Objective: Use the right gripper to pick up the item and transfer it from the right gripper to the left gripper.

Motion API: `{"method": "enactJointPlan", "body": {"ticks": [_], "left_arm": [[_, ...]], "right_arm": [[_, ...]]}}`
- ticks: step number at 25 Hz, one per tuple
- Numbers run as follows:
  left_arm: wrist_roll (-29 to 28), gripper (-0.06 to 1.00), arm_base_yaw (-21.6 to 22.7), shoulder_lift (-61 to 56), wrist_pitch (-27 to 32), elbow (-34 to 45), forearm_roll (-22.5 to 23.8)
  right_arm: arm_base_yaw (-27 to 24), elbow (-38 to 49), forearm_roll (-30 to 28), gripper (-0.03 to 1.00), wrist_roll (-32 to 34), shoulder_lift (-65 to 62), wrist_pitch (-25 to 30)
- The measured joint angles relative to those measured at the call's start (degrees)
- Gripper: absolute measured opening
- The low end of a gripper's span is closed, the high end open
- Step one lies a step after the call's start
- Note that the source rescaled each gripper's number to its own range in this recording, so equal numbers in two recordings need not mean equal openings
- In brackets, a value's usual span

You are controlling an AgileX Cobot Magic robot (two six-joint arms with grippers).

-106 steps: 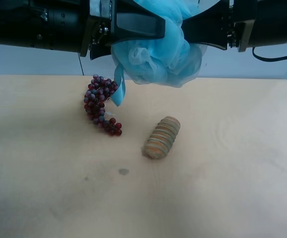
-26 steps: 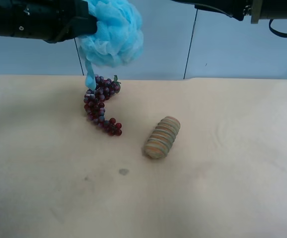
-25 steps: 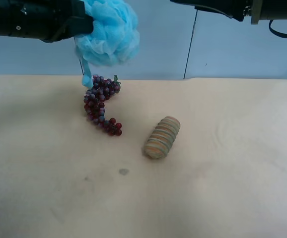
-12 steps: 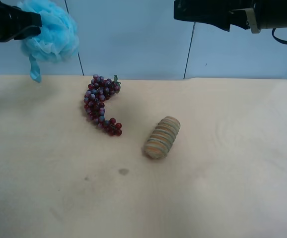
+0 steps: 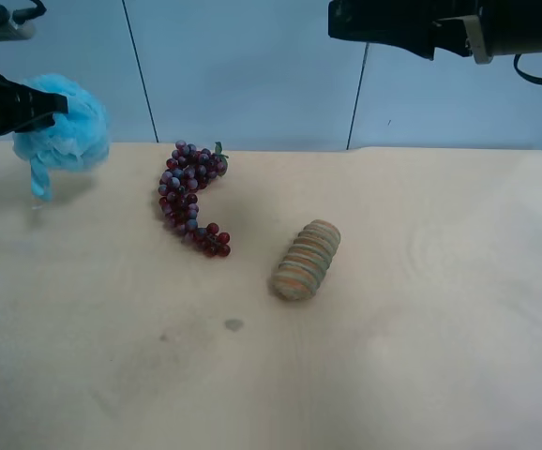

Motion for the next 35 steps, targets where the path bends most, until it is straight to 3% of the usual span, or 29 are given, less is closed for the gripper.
{"method": "enactJointPlan", "body": {"ticks": [12,27,30,33,35], "left_arm": [[0.82,0.00,0.25,9.60,-0.01,-0.02,-0.06],[0.82,0.00,0.25,10.59,-0.01,-0.40,-0.06],[0.88,0.16,0.25,10.59,-0.01,-0.40,-0.06],[0.87,0.54,0.25,10.59,0.09,-0.40,-0.11],[0.81,0.74,0.25,10.59,0.37,-0.40,-0.11]], "right_arm": [[0.00,0.00,-0.04,0.97,0.19,0.00,0.00],[0.00,0.00,-0.04,0.97,0.52,0.00,-0.28],[0.00,0.00,-0.04,0.97,0.52,0.00,-0.28],[0.00,0.00,-0.06,0.97,0.52,0.00,-0.28],[0.00,0.00,-0.11,0.97,0.52,0.00,-0.28]]}}
